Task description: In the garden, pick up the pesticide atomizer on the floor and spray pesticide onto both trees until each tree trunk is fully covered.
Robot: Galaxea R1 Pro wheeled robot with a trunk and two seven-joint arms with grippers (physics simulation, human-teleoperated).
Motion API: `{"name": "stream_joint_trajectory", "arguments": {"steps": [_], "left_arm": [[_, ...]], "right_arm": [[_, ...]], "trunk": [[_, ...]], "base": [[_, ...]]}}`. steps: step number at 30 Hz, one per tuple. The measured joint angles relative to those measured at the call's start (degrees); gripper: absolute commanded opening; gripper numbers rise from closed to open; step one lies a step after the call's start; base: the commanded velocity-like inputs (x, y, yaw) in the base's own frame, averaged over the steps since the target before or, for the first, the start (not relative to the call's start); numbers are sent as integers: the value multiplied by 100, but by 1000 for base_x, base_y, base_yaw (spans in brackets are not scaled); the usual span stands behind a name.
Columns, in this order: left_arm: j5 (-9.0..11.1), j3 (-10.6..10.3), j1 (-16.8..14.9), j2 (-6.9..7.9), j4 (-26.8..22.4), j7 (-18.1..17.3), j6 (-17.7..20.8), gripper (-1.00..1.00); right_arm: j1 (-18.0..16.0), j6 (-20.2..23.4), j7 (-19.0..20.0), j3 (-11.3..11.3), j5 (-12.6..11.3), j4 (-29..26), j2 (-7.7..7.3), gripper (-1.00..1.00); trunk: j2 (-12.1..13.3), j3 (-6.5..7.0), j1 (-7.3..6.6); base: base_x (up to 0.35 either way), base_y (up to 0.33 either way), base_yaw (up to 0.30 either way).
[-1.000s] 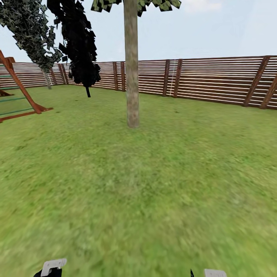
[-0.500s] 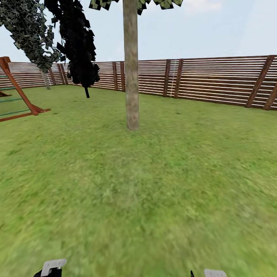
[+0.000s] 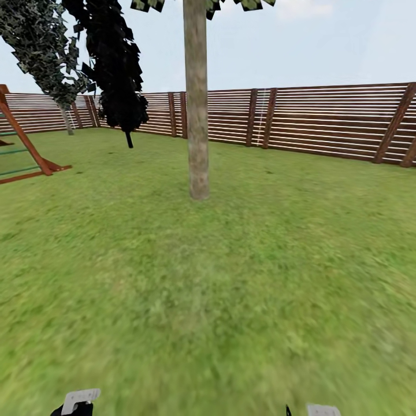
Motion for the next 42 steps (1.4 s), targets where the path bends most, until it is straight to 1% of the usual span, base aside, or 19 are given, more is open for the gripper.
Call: {"name": "stream_joint_trajectory", "arguments": {"steps": [42], "left_arm": [[0, 0, 3, 0, -1, -2, 0, -100]], "right_arm": [[0, 0, 0, 0, 0, 0, 0, 100]], "trunk": [[0, 0, 0]], "base": [[340, 0, 0]]}}
